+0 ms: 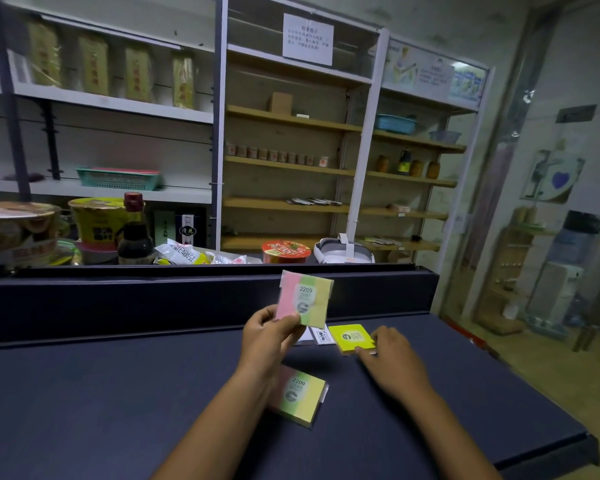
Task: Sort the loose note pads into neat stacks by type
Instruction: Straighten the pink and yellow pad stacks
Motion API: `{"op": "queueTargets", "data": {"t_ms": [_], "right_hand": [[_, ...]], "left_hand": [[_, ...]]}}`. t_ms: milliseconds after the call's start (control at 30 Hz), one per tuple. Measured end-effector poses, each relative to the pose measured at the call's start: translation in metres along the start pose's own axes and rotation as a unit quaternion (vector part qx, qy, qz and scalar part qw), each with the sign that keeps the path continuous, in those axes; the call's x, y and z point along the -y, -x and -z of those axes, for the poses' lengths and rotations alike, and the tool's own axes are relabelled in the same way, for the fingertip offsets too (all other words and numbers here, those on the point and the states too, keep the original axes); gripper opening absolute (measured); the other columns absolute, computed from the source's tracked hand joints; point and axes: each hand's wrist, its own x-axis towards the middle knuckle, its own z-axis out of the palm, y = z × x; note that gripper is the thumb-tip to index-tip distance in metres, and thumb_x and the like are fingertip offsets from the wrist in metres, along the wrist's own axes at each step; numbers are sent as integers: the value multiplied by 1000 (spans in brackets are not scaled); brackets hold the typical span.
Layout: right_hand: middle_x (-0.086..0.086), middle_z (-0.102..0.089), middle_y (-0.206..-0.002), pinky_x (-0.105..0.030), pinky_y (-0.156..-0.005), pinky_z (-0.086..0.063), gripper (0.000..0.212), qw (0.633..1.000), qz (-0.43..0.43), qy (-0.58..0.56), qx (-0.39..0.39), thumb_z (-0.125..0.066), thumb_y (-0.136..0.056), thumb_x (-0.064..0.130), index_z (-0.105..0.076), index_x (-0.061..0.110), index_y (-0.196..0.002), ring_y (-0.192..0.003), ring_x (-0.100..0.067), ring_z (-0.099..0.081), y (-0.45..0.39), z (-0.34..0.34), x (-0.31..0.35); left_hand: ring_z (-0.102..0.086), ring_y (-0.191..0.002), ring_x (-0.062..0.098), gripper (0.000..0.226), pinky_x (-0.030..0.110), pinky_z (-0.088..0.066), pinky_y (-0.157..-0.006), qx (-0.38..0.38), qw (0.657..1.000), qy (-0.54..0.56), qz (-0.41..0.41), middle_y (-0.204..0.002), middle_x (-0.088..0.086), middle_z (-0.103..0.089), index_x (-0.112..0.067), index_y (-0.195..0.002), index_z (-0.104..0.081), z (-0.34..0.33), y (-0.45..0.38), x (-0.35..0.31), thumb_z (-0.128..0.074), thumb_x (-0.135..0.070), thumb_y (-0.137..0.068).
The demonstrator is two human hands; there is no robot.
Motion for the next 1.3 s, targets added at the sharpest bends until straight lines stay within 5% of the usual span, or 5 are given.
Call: {"op": "queueTargets", "data": {"t_ms": [233,400,667,900,1300], "right_hand": [[-7,-52,-130,-36,-92,-44,91,996,-51,74,7,-46,-76,84,-50,9,-128,-124,-25,-45,-7,-12,13],[-12,-49,-131,-36,-98,-41,99,992,-74,97,-13,-42,-76,85,-50,4,-132,-123,-28,-43,-8,-18,18],[-5,-50,-115,-30,-78,-46,62,988,-78,-135,-19,-76,-67,50,-47,19,-112,-103,-21,-51,5,-7,4],[-1,-72,-103,-25,-72,-57,64,884,-58,-464,-1,-78,-72,-4,-47,30,-117,-89,-11,-72,45,8,-10],[-17,-68,-83,-29,-76,-46,76,803,-34,-590,-76,-62,-86,-13,-42,39,-137,-77,-20,-63,129,33,50]], "left_hand": [[-71,-100,31,35,32,-60,-83,-10,1000,20,-1,-109,23,-70,7,-119,-52,-3,-2,0,-66,5,-87],[-71,-100,30,36,33,-59,-85,-9,1000,19,-2,-107,21,-71,5,-119,-52,-1,-3,-1,-67,4,-87],[-71,-98,30,36,32,-61,-81,-4,1000,18,-8,-109,22,-70,4,-119,-52,0,-2,-2,-68,3,-86],[-72,-91,25,36,24,-61,-70,11,1000,-9,-28,-107,20,-69,3,-117,-51,1,7,-1,-69,2,-86],[-70,-86,24,34,23,-60,-68,-13,991,2,-133,-112,27,-61,-17,-103,-48,51,65,-25,-68,5,-85]]}}
